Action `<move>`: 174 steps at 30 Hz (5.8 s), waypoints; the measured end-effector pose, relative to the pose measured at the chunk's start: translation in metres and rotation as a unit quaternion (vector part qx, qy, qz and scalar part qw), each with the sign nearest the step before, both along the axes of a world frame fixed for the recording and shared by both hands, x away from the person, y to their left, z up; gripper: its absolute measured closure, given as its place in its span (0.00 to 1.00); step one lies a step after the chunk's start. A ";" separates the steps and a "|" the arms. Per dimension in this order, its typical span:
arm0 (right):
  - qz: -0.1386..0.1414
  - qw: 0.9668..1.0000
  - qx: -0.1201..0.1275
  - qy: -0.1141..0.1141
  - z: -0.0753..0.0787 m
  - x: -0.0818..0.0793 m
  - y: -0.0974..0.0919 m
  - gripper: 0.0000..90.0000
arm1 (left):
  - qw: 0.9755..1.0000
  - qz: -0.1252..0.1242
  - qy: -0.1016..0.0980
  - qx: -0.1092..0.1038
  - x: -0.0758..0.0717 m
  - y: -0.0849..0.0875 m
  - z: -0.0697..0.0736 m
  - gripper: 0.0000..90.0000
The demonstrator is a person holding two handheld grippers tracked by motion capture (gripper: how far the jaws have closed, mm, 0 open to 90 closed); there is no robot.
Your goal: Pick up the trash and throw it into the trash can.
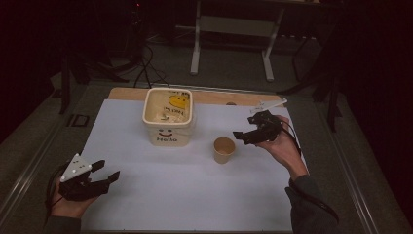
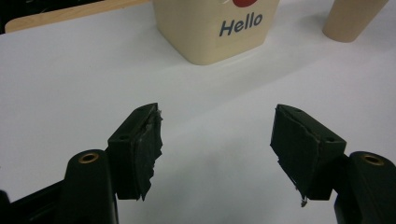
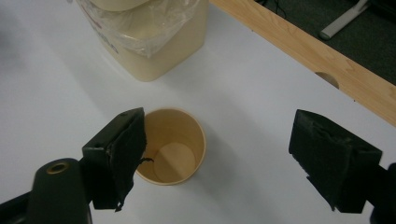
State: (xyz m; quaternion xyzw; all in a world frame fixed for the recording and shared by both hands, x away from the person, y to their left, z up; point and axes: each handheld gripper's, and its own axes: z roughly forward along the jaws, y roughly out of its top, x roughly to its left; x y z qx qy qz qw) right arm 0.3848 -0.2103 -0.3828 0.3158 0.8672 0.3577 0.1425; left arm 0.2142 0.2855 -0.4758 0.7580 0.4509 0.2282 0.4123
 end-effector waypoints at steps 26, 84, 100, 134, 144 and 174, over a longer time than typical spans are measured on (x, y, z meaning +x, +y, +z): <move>0.049 0.993 -0.100 0.044 0.011 0.023 0.030 0.16 | 1.000 -0.003 0.005 -0.001 0.000 0.000 -0.001 0.37; 0.093 0.958 -0.206 0.176 -0.048 0.039 0.083 0.10 | 1.000 -0.003 0.008 -0.004 0.000 0.002 -0.001 0.37; 0.100 0.945 -0.240 0.200 -0.065 0.038 0.087 0.17 | 1.000 -0.002 0.008 -0.004 0.000 0.002 -0.001 0.37; 0.095 0.952 -0.230 0.181 -0.007 0.038 0.080 0.23 | 1.000 -0.002 0.008 -0.003 0.000 0.002 -0.001 0.37; 0.099 0.952 -0.228 0.177 0.009 0.041 0.078 0.23 | 1.000 -0.002 0.009 -0.004 0.000 0.002 -0.002 0.37; 0.101 0.953 -0.235 0.161 0.050 0.042 0.069 0.23 | 1.000 -0.003 0.010 -0.005 -0.001 0.003 -0.002 0.37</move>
